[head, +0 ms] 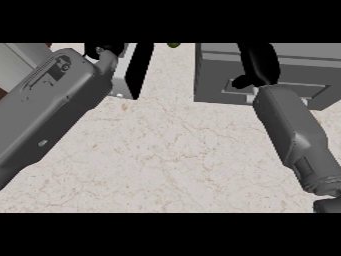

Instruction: Pick up the can, place it into the drawer and close the drawer

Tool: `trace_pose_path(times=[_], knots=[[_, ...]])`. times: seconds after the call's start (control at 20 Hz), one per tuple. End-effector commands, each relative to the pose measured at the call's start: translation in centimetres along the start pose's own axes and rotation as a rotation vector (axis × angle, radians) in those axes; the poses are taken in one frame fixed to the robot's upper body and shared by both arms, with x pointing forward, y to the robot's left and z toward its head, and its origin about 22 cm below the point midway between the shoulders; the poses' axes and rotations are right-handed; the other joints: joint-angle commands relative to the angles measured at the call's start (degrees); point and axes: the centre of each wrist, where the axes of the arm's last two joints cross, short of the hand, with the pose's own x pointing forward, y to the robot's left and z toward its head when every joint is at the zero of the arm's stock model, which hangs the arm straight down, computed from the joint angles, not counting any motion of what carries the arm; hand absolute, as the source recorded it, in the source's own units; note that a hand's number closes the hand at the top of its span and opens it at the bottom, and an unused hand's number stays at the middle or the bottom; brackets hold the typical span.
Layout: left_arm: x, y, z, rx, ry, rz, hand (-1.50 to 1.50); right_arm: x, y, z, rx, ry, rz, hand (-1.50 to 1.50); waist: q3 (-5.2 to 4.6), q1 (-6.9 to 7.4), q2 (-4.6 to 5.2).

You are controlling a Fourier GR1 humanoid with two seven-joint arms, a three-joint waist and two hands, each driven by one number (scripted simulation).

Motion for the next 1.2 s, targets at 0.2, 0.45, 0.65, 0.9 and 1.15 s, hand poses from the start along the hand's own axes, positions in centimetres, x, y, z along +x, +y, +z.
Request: trace_pose_path(times=[0.2,0.45,0.65,0.9,1.15], knots=[[0.7,1.6,0.5,-0.008,-0.009,-0.004,-1.50,-0.1,-2.8,-3.3,-0.062,0.026,0.026,-1.50,0.30,1.33,0.62],[0.7,0.7,1.2,-0.035,0.012,0.015,-1.50,-0.8,-3.9,-4.2,-0.057,0.069,0.050,-1.50,0.33,2.07,1.07],[1.6,1.9,1.1,-0.045,0.011,0.008,-1.50,-0.6,-4.9,-5.1,-0.032,0.055,0.029,-1.50,0.33,2.37,1.01],[1.2,1.2,1.5,-0.031,0.000,-0.004,-1.50,2.8,-4.7,-5.9,0.012,0.017,-0.306,-1.50,0.55,2.18,1.14],[2.2,1.9,1.4,-0.037,-0.017,0.004,-1.50,1.9,-4.3,-5.5,-0.013,0.117,-0.613,-1.50,0.67,1.75,1.22]])
